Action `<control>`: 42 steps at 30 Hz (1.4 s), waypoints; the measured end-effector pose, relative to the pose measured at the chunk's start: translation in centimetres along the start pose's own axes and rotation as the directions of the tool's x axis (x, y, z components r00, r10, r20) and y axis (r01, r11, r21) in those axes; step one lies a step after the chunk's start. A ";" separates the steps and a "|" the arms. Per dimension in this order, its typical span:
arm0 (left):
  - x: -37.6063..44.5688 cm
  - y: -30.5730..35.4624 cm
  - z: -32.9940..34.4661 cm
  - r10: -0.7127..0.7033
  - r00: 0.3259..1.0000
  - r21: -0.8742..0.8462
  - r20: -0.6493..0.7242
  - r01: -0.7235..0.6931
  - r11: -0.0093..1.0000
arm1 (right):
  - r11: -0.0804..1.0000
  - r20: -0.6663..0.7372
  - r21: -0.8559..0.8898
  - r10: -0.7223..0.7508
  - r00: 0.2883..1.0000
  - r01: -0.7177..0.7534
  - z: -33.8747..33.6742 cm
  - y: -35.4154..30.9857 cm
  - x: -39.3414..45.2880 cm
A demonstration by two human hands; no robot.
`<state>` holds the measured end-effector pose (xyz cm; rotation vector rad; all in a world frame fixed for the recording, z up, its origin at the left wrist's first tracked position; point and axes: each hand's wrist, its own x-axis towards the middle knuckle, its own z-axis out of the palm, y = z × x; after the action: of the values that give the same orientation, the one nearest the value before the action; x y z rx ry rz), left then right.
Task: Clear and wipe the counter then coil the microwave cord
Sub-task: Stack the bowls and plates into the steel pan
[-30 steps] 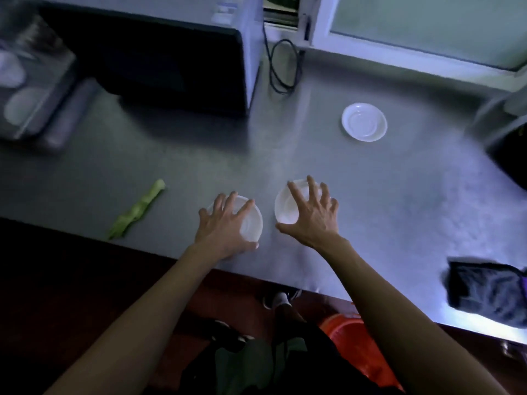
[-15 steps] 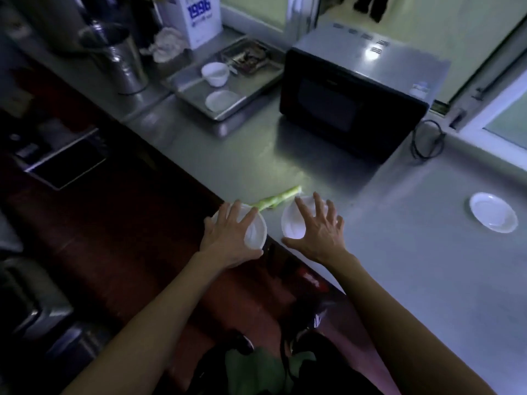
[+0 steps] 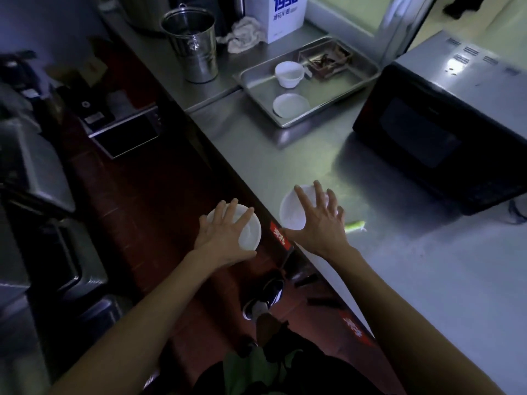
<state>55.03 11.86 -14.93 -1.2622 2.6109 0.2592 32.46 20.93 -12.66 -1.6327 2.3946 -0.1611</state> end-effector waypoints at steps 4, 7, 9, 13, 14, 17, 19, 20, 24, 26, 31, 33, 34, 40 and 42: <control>5.1 -1.4 -1.6 0.027 0.998 0.056 0.051 -0.030 0.998 | 0.999 0.019 0.031 0.016 1.000 -0.017 0.1 0.4 6.1; 9.5 -1.9 -3.5 0.056 0.995 0.095 0.086 -0.064 0.993 | 0.998 0.037 0.040 0.054 0.998 -0.055 -0.3 1.3 9.9; 12.3 -1.8 -4.8 0.062 0.995 0.097 0.079 -0.069 0.993 | 0.997 0.045 0.044 0.068 0.997 -0.070 -0.7 2.0 11.9; 17.0 -1.0 -7.0 0.069 0.995 0.085 0.071 -0.075 0.994 | 0.994 0.049 0.053 0.094 0.994 -0.096 -1.8 3.7 15.1; 18.0 -0.7 -7.4 0.076 0.994 0.080 0.073 -0.081 0.993 | 0.992 0.049 0.059 0.106 0.993 -0.109 -2.1 4.0 15.7; 20.7 0.2 -8.5 0.120 0.989 0.089 0.086 -0.128 0.988 | 0.983 0.040 0.100 0.150 0.988 -0.153 -2.8 5.3 16.7; 22.5 0.8 -9.0 0.163 0.983 0.098 0.089 -0.172 0.980 | 0.978 0.033 0.116 0.171 0.985 -0.174 -3.0 6.3 17.1; 23.3 1.2 -9.3 0.181 0.979 0.095 0.092 -0.190 0.977 | 0.975 0.034 0.122 0.184 0.982 -0.186 -3.1 6.8 17.3; 26.4 2.2 -10.3 0.239 0.966 0.089 0.096 -0.247 0.965 | 0.961 0.049 0.130 0.241 0.969 -0.245 -3.2 8.3 17.9; 27.8 2.5 -10.6 0.281 0.955 0.105 0.093 -0.290 0.951 | 0.954 0.041 0.131 0.268 0.963 -0.271 -3.1 8.7 18.3; 32.1 2.0 -11.9 0.367 0.929 0.098 0.058 -0.371 0.923 | 0.936 0.034 0.150 0.318 0.947 -0.319 -3.5 8.2 21.1; 34.4 1.3 -12.5 0.370 0.927 0.078 0.064 -0.375 0.924 | 0.930 0.027 0.143 0.337 0.941 -0.338 -3.7 7.7 22.8; 35.7 0.9 -12.8 0.377 0.924 0.076 0.067 -0.382 0.921 | 0.926 0.030 0.140 0.351 0.936 -0.351 -3.9 7.4 23.8; 44.4 -1.5 -14.7 0.436 0.898 0.073 0.069 -0.440 0.895 | 0.895 0.069 0.109 0.428 0.901 -0.433 -5.3 5.8 29.5; 47.0 -2.1 -15.1 0.463 0.882 0.080 0.084 -0.469 0.879 | 0.881 0.058 0.111 0.456 0.888 -0.459 -5.7 5.3 31.3</control>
<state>26.43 -28.38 -13.82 -0.5625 2.7971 0.2404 15.29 -6.40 -12.57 -0.9691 2.6098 -0.1895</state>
